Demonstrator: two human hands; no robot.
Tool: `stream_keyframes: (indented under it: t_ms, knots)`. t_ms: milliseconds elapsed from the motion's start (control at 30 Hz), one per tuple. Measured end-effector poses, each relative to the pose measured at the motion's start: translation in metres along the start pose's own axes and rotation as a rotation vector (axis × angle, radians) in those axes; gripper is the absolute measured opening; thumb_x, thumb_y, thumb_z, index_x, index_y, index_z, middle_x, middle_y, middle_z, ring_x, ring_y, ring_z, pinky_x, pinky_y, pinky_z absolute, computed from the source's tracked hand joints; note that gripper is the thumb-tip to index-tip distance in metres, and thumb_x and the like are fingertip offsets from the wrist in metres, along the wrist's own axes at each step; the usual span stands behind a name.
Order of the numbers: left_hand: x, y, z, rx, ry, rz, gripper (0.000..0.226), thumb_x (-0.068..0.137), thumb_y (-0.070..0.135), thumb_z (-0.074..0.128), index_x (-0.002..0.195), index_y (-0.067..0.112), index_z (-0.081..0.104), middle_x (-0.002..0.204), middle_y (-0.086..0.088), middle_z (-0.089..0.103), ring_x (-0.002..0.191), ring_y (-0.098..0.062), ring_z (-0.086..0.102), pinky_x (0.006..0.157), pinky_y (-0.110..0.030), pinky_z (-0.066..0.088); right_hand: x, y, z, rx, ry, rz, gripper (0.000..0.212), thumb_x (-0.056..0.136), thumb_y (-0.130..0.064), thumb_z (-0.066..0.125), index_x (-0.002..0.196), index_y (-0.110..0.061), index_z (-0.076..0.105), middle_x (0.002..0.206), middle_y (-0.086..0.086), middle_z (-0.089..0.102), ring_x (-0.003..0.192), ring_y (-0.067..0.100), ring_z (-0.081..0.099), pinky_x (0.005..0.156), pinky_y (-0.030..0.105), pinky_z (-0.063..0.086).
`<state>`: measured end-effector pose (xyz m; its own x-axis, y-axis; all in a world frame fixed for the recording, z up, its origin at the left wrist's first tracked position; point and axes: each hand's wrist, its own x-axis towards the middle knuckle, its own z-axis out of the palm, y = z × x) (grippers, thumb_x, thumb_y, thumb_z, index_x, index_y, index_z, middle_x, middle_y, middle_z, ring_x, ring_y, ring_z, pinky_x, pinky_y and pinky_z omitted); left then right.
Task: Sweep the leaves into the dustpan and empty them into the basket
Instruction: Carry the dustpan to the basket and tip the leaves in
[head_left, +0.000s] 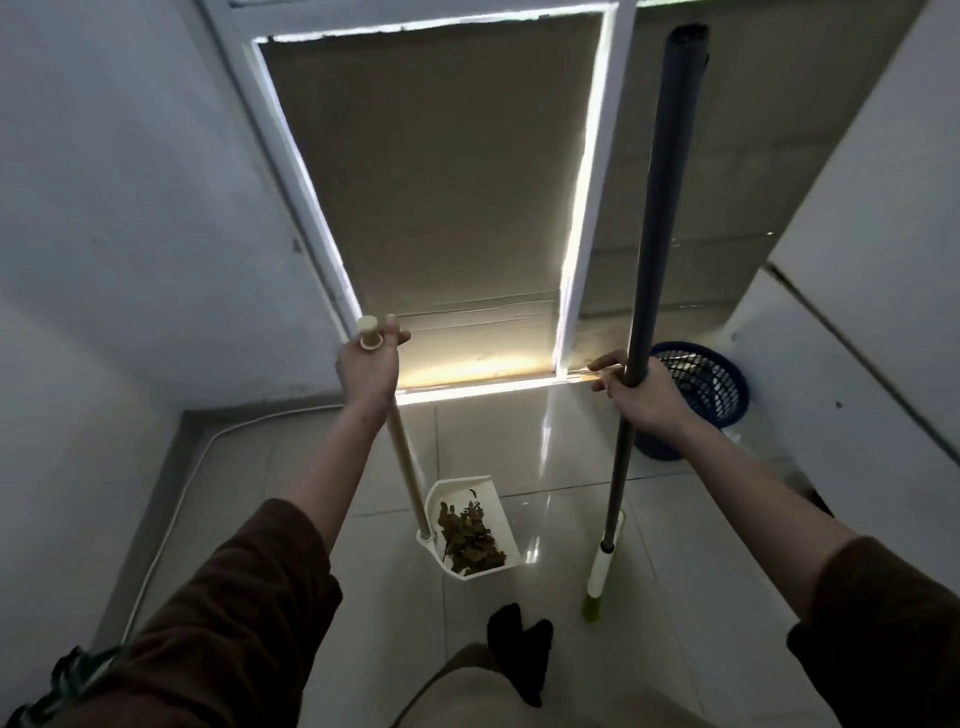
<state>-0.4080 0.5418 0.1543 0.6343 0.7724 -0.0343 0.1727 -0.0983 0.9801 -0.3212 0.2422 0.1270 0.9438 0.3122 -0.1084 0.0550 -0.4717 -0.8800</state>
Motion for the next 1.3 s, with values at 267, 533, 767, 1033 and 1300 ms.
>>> stream_keyframes:
  t_ms: [267, 533, 767, 1033, 1300]
  knots:
    - [0.061, 0.074, 0.114, -0.066, -0.156, 0.234, 0.020, 0.092, 0.035, 0.058, 0.079, 0.026, 0.071, 0.084, 0.003, 0.072, 0.067, 0.019, 0.057, 0.063, 0.003, 0.037, 0.058, 0.031, -0.068, 0.024, 0.260, 0.145, 0.028, 0.093, -0.005, 0.057, 0.081, -0.029, 0.067, 0.089, 0.000, 0.071, 0.090, 0.015, 0.070, 0.082, 0.035, 0.060]
    - [0.102, 0.164, 0.216, -0.319, -0.314, 0.400, 0.019, 0.089, 0.015, 0.060, 0.106, 0.022, 0.066, 0.093, 0.003, 0.072, 0.098, -0.017, 0.069, 0.097, -0.036, 0.051, 0.074, 0.057, -0.129, 0.033, 0.474, 0.275, 0.017, 0.094, -0.005, 0.055, 0.095, -0.016, 0.069, 0.107, 0.014, 0.069, 0.100, 0.028, 0.065, 0.064, 0.018, 0.047]
    - [0.099, 0.231, 0.319, -0.386, -0.409, 0.561, 0.020, 0.088, 0.009, 0.055, 0.100, 0.022, 0.065, 0.095, 0.016, 0.072, 0.100, -0.017, 0.069, 0.096, -0.047, 0.050, 0.093, 0.092, -0.188, 0.030, 0.537, 0.297, 0.017, 0.093, -0.002, 0.055, 0.096, -0.014, 0.067, 0.093, 0.008, 0.070, 0.070, 0.010, 0.059, 0.047, 0.005, 0.041]
    - [0.088, 0.287, 0.430, -0.456, -0.451, 0.676, 0.030, 0.086, -0.005, 0.043, 0.109, 0.006, 0.058, 0.106, -0.006, 0.065, 0.097, -0.009, 0.067, 0.092, -0.038, 0.052, 0.126, 0.141, -0.249, 0.034, 0.502, 0.396, 0.014, 0.094, -0.011, 0.059, 0.096, -0.021, 0.068, 0.089, 0.009, 0.072, 0.063, 0.013, 0.057, 0.051, 0.015, 0.044]
    - [0.063, 0.294, 0.533, -0.450, -0.522, 0.707, 0.036, 0.078, -0.009, 0.039, 0.106, 0.001, 0.061, 0.106, -0.013, 0.065, 0.106, -0.025, 0.066, 0.086, -0.033, 0.053, 0.149, 0.184, -0.297, 0.065, 0.476, 0.413, 0.011, 0.094, -0.016, 0.060, 0.095, -0.024, 0.067, 0.062, 0.002, 0.053, 0.052, 0.012, 0.047, 0.050, 0.020, 0.044]
